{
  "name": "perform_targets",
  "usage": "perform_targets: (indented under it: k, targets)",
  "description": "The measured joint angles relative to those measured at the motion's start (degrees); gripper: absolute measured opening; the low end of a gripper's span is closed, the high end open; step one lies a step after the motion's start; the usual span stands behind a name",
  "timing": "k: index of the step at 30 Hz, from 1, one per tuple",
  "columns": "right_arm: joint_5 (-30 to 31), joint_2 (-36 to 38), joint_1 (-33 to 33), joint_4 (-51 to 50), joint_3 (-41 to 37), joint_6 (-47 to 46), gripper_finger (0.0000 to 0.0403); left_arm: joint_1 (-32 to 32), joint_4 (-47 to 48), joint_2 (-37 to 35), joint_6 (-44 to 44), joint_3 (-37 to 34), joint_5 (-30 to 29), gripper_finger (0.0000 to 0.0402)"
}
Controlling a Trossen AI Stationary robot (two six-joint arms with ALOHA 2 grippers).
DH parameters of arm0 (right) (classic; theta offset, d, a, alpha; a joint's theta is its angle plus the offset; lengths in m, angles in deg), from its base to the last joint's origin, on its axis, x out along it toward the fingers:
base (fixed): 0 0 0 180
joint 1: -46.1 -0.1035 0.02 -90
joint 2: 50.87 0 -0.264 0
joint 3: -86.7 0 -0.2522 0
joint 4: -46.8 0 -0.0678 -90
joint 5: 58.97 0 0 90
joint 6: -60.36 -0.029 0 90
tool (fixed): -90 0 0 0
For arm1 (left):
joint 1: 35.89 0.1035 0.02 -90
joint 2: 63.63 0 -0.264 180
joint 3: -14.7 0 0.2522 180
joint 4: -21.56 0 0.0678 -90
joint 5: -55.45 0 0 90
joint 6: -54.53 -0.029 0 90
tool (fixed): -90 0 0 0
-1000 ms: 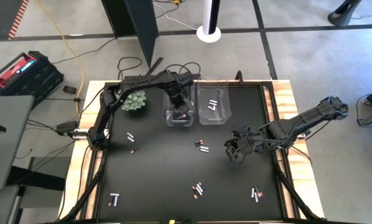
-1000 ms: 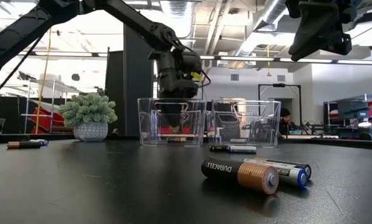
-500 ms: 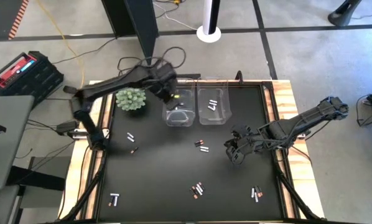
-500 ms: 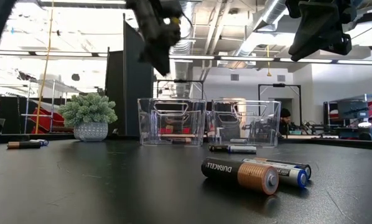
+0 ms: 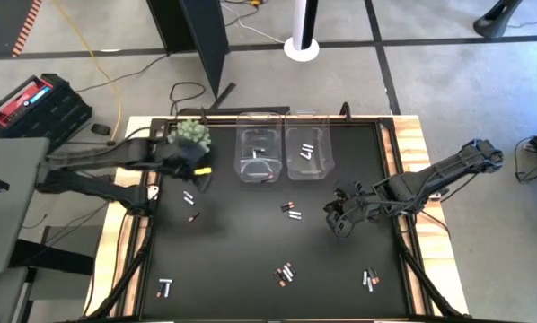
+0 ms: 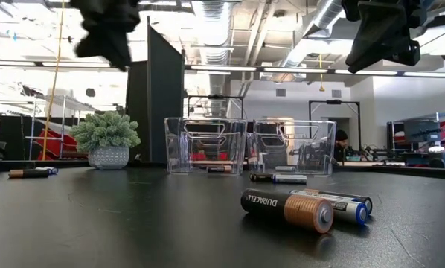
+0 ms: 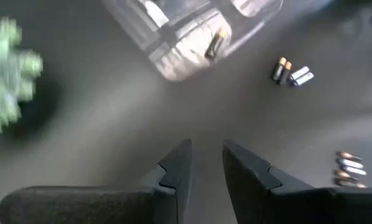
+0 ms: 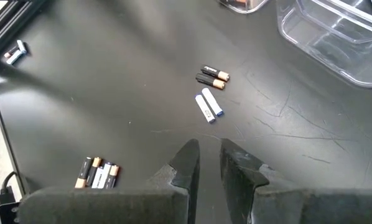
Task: Sort batteries
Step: Put the small black battery into the left transparent bin
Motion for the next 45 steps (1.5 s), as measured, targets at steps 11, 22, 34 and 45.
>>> perform_targets:
  k: [11, 22, 34, 45]
  targets:
    - [0.0, 0.0, 0.0, 0.1, 0.0, 0.9, 0.0082, -8.6, 4.5, -11.7, 16.1, -12.4, -5.1, 0.0087]
    - [0.0, 0.0, 0.0, 1.2, 0.0, 1.1, 0.0082, -9.7, 2.9, -11.2, 17.9, -19.8, -4.2, 0.0087]
    - [0.0, 0.0, 0.0, 2.5, 0.0, 1.4, 0.0082, -9.7, -2.1, -11.2, 19.0, -23.9, 1.0, 0.0116]
    - [0.0, 0.0, 0.0, 2.7, 0.0, 1.5, 0.0082, -12.6, -2.1, -10.9, 20.0, -23.9, 1.5, 0.0120]
